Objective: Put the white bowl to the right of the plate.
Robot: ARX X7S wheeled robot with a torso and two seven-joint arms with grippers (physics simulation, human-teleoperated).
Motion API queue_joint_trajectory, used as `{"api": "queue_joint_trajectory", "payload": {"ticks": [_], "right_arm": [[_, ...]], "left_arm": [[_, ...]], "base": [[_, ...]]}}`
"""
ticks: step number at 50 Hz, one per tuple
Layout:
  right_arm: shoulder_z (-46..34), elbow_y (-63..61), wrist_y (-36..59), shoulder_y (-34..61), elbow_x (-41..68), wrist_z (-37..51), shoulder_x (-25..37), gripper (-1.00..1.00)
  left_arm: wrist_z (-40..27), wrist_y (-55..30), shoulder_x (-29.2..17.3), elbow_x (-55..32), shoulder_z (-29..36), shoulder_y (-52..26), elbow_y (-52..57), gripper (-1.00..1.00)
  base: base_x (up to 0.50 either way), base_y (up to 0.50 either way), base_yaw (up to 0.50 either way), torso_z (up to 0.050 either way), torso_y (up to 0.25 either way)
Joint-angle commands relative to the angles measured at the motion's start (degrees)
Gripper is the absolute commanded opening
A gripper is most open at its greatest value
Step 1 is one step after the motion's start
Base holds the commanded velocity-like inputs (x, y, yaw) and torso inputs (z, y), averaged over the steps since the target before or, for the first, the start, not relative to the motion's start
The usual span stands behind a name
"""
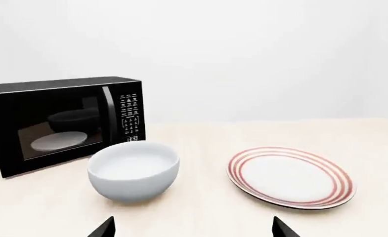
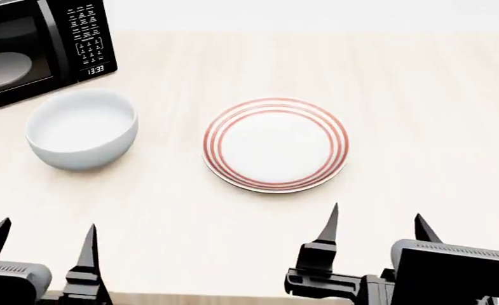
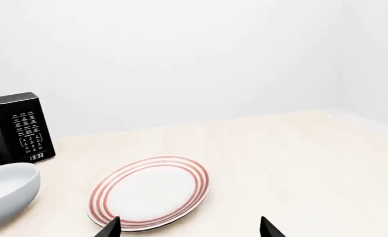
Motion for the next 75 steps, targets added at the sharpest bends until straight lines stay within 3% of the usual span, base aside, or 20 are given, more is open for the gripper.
{"api": "queue_joint_trajectory", "payload": {"ticks": [1, 3, 26, 31, 32, 54, 75], "right_arm": [[3.21, -9.65, 12.89, 5.51, 5.71, 1.43, 0.72, 1.00], [5.82, -10.02, 14.44, 5.68, 9.78, -0.88, 0.32, 1.00], [5.63, -9.35, 12.85, 4.61, 13.02, -0.25, 1.35, 1.00], [4.33, -10.98, 11.01, 3.86, 13.22, -1.25, 2.61, 1.00], [3.82, -11.03, 5.87, 1.99, 12.92, -3.97, 3.00, 1.00], [2.71, -9.55, 8.73, 5.68, 11.96, 1.07, 3.76, 1.00], [1.50, -7.82, 8.19, 7.66, 11.08, 3.59, 4.56, 1.00]], "left_arm": [[-0.27, -9.83, -1.51, -2.47, 0.06, -2.97, 9.56, 1.00], [-0.35, -9.63, -1.61, -2.66, 0.01, -2.93, 9.56, 1.00], [-1.45, -8.47, -2.47, -4.53, -0.01, -2.41, 8.98, 1.00], [-1.69, -8.90, -2.67, -5.08, -0.21, -2.67, 9.26, 1.00], [-1.74, -8.91, -2.71, -5.16, -0.24, -2.69, 9.27, 1.00], [-3.15, -8.26, -3.64, -6.00, -0.16, -2.79, 9.70, 1.00], [-4.84, -8.10, -4.75, -5.99, -0.20, -3.25, 10.87, 1.00]], "base": [[0.00, 0.00, 0.00, 0.000, 0.000], [0.16, 0.40, 0.00, 0.000, 0.000], [0.26, 0.50, 0.00, 0.000, 0.000], [0.02, 0.01, 0.00, 0.000, 0.000], [0.19, 0.00, 0.00, 0.000, 0.000], [0.50, -0.22, 0.00, 0.000, 0.000], [0.20, 0.00, 0.00, 0.000, 0.001]]}}
